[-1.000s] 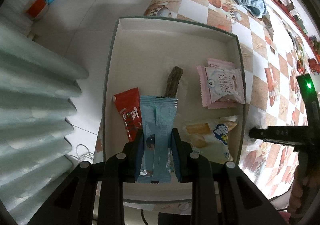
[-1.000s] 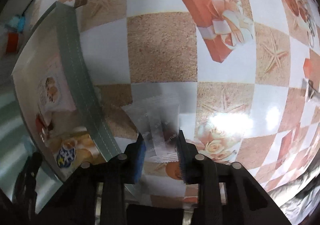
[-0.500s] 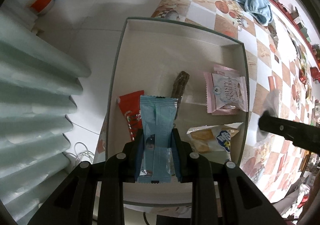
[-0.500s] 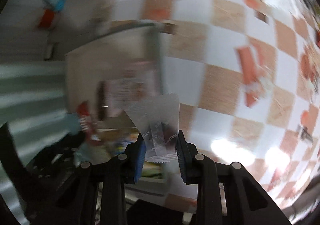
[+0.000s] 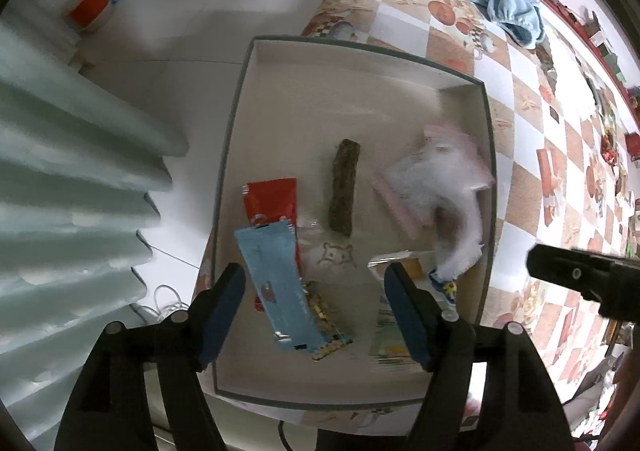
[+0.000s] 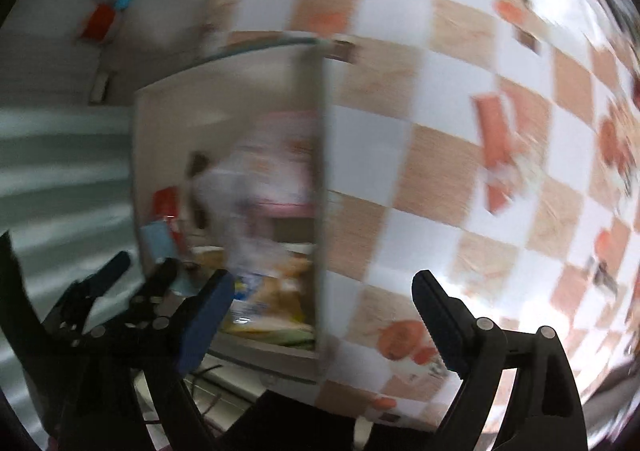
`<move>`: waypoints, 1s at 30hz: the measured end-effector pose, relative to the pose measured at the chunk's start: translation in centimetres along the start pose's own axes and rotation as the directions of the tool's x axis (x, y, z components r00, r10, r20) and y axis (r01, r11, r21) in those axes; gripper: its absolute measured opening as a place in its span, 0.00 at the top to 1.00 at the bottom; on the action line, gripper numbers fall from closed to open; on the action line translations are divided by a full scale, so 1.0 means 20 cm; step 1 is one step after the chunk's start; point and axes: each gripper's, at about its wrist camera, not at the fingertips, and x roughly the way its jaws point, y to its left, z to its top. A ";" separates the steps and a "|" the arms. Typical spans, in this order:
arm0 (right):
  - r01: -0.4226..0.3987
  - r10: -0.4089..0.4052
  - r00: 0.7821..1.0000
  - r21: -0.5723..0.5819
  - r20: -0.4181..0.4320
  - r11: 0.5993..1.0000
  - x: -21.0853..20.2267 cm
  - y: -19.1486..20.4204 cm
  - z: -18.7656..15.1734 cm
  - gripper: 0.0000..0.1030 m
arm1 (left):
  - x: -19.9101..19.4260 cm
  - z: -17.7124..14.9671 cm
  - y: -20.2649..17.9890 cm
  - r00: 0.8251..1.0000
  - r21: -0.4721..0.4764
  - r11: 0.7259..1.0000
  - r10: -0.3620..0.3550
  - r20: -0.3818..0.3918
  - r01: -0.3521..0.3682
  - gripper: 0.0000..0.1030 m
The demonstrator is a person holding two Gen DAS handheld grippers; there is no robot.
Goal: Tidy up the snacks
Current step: 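Open the left gripper to drop the blue bar while the right gripper releases the clear packet into the box, then move both grippers from the box back over the snack pile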
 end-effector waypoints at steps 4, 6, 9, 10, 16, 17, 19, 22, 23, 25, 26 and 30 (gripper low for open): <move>0.005 0.000 1.000 0.171 -0.031 0.985 0.02 -0.27 -0.07 0.11 | -0.01 0.01 -0.07 1.000 0.034 0.999 -0.004 0.007 0.004 0.25; 0.002 0.012 0.999 0.268 -0.052 0.963 0.05 -0.42 -0.12 0.11 | -0.02 0.02 -0.11 1.000 0.058 0.998 -0.003 0.008 0.003 0.25; -0.003 0.031 0.997 0.395 -0.064 0.919 0.06 -0.62 -0.22 0.11 | -0.03 0.02 -0.18 1.000 0.085 0.996 -0.007 0.007 0.006 0.25; -0.006 0.035 0.997 0.425 -0.062 0.905 0.07 -0.67 -0.24 0.11 | -0.03 0.02 -0.20 1.000 0.091 0.996 -0.007 0.008 0.007 0.25; -0.012 0.053 0.997 0.608 -0.050 0.794 0.09 -1.01 -0.40 0.11 | -0.05 0.01 -0.28 1.000 0.124 0.992 0.006 0.012 -0.008 0.25; -0.016 0.058 0.997 0.639 -0.045 0.769 0.09 -1.06 -0.43 0.11 | -0.05 0.01 -0.29 1.000 0.127 0.992 0.009 0.014 -0.011 0.25; -0.034 0.069 0.997 0.698 -0.022 0.715 0.09 -1.16 -0.47 0.11 | -0.06 0.00 -0.31 1.000 0.133 0.991 0.014 0.016 -0.016 0.25; -0.077 0.070 0.997 0.788 0.043 0.611 0.05 -1.32 -0.52 0.11 | -0.07 -0.01 -0.35 1.000 0.149 0.988 0.022 0.018 -0.025 0.25; -0.091 0.067 0.996 0.813 0.064 0.575 0.04 -1.37 -0.53 0.11 | -0.07 -0.02 -0.36 0.999 0.158 0.987 0.026 0.018 -0.029 0.25; -0.107 0.053 0.994 0.851 0.093 0.515 0.03 -1.46 -0.52 0.11 | -0.08 -0.04 -0.39 0.999 0.175 0.984 0.033 0.018 -0.036 0.25; -0.108 0.037 0.994 0.864 0.104 0.492 0.02 -1.50 -0.51 0.11 | -0.09 -0.05 -0.40 0.999 0.183 0.982 0.037 0.018 -0.040 0.25; -0.079 -0.031 0.994 0.873 0.108 0.482 0.00 -1.59 -0.39 0.11 | -0.11 -0.11 -0.45 0.998 0.230 0.971 0.062 0.018 -0.064 0.25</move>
